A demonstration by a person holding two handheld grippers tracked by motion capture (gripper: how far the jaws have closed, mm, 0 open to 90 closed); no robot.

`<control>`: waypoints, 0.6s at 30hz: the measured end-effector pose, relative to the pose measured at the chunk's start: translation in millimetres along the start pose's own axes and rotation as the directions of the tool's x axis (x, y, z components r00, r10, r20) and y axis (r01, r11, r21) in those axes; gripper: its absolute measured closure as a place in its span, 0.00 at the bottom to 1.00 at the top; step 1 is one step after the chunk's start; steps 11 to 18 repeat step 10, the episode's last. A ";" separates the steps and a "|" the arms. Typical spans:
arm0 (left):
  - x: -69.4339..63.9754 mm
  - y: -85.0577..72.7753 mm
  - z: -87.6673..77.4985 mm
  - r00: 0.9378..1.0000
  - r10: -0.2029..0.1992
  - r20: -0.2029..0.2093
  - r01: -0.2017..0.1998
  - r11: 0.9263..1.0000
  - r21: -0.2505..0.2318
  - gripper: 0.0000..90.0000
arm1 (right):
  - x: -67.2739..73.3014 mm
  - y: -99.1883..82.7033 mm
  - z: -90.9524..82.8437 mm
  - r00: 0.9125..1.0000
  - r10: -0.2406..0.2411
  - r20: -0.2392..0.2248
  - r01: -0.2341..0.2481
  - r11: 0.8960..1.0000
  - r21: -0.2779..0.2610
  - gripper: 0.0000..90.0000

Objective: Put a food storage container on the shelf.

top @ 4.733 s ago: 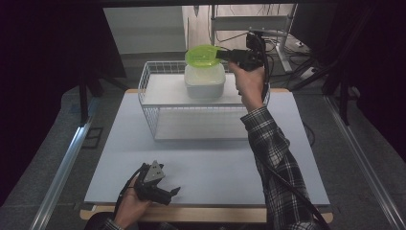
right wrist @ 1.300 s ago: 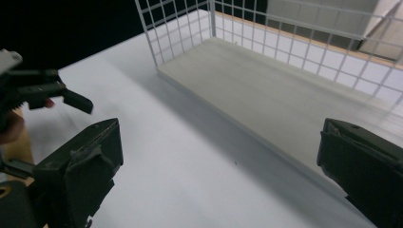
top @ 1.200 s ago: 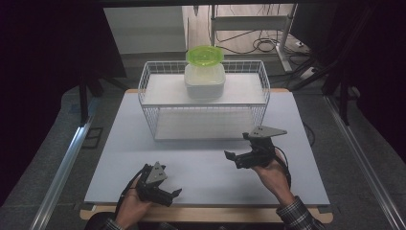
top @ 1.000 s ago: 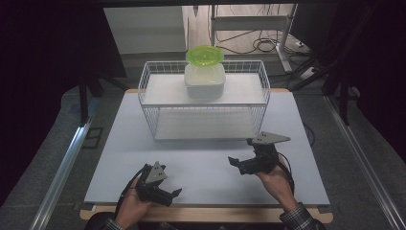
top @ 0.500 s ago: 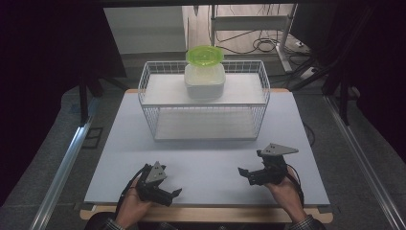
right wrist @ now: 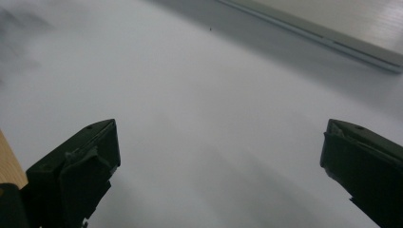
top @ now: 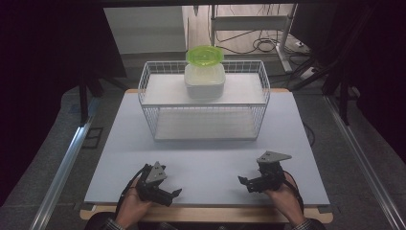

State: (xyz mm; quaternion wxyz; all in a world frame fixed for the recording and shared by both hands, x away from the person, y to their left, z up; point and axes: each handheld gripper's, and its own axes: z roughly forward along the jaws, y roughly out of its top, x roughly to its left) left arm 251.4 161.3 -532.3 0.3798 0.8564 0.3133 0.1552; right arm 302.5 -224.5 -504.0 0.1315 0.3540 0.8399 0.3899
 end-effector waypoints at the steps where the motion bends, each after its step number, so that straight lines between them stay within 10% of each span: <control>1: 0.0 -0.1 0.1 1.000 0.000 0.000 0.000 1.000 0.001 0.01 | 0.5 -0.6 0.9 1.000 -0.004 0.002 0.004 1.000 0.008 0.00; 18: 0.1 0.1 1.0 1.000 0.000 0.000 0.000 1.000 0.004 0.01 | 1.5 -2.4 5.3 1.000 -0.012 0.005 0.012 0.999 0.030 0.00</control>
